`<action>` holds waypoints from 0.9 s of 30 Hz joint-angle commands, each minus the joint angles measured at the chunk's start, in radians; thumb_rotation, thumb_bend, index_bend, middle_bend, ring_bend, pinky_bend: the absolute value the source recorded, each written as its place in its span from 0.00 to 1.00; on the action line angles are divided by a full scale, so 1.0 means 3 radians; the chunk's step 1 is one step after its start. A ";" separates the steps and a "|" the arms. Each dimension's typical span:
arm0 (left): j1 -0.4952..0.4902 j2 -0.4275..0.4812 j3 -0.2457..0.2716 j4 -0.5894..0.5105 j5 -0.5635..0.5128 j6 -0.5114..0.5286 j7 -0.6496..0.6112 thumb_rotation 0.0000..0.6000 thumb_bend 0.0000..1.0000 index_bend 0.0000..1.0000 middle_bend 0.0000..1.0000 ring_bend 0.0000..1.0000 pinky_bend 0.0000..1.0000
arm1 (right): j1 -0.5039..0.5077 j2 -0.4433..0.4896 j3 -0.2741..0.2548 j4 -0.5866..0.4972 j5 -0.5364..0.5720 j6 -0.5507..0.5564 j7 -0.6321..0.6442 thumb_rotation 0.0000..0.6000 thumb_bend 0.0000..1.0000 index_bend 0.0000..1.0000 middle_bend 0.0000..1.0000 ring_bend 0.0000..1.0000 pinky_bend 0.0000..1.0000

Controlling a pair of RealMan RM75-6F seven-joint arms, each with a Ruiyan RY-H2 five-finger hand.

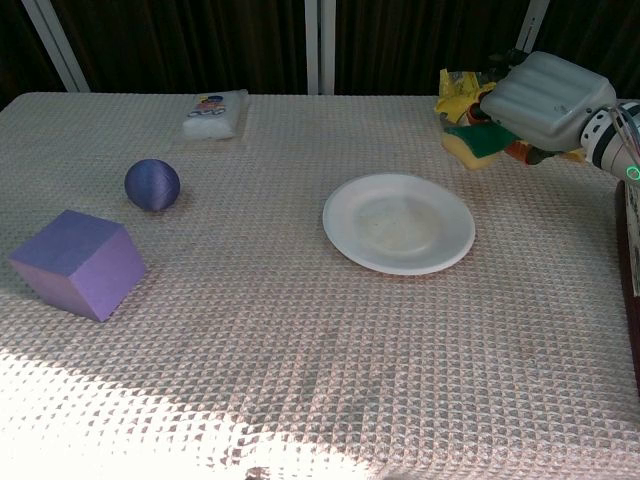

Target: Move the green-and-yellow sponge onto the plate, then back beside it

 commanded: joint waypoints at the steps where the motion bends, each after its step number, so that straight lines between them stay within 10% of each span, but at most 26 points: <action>1: 0.0011 0.0002 0.0010 -0.0012 -0.0008 -0.0001 0.0010 1.00 0.16 0.07 0.03 0.05 0.10 | -0.0013 -0.0142 0.0052 0.0264 0.0150 -0.0189 0.0168 1.00 0.39 0.39 0.33 0.12 0.00; 14: 0.0006 0.0020 0.0003 -0.0064 -0.0027 -0.0014 0.0055 1.00 0.16 0.07 0.03 0.05 0.10 | -0.0005 -0.0198 0.0090 0.0322 0.0396 -0.0412 0.0133 1.00 0.32 0.00 0.13 0.00 0.00; 27: -0.0031 0.0012 -0.0029 -0.0062 0.0026 0.0012 0.0075 1.00 0.16 0.07 0.03 0.05 0.10 | -0.0731 0.1050 -0.0036 -0.1367 0.0193 0.0616 0.0461 1.00 0.34 0.00 0.11 0.00 0.00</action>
